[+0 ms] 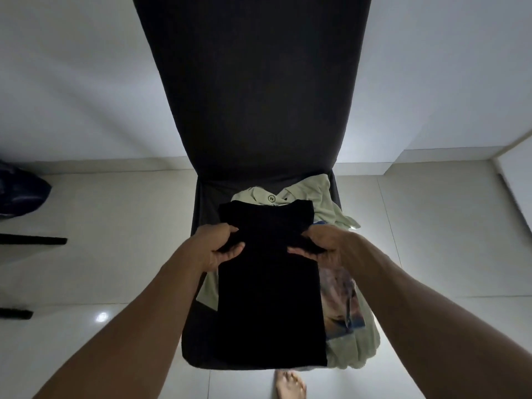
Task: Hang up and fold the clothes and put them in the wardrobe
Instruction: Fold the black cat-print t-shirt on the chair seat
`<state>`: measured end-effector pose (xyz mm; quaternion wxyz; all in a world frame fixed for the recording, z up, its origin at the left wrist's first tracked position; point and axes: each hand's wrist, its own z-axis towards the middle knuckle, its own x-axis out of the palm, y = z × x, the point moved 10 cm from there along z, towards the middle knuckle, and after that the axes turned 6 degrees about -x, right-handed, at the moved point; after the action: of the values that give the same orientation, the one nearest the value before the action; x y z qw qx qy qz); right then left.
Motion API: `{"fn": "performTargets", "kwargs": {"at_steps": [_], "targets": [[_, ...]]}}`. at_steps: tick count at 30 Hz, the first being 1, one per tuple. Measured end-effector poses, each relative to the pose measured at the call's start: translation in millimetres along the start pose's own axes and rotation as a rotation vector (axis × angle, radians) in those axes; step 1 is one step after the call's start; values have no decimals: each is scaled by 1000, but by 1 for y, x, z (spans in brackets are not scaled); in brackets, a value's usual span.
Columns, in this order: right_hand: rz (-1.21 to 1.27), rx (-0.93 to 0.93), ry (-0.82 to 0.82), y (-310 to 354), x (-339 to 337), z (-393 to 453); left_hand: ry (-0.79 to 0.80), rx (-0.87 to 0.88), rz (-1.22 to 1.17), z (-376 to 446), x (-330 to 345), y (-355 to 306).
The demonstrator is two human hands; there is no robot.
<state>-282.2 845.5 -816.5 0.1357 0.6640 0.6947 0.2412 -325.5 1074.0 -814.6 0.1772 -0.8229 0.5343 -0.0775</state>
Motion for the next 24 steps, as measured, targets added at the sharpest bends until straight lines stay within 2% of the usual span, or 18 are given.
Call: {"fn": "performTargets", "kwargs": {"at_steps": [4,7,9,12,13,14,17,18,22,24], "targets": [[57,29,7,8,-4,31,38,5,123,35,13,-9],[-78,80,67,5,-8,37,63,100,298,43,13,-7],[-350,5,23,7,-18,46,28,194,304,46,8,-6],[-991,-309,-180,41,-27,52,-116,387,407,44,-3,-21],[-1074,-388,-232,51,-23,47,-151,442,432,40,-3,-28],[-1064,-440,-253,57,-20,45,-187,486,427,37,-4,-35],[-700,-455,-199,63,-16,53,-264,546,306,36,-11,-53],[-652,-447,-195,64,-16,58,-277,545,286,40,-11,-56],[-816,-421,-265,69,-22,82,-365,466,317,73,-9,-56],[-785,-441,-310,71,-26,91,-412,486,294,78,-9,-59]]}}
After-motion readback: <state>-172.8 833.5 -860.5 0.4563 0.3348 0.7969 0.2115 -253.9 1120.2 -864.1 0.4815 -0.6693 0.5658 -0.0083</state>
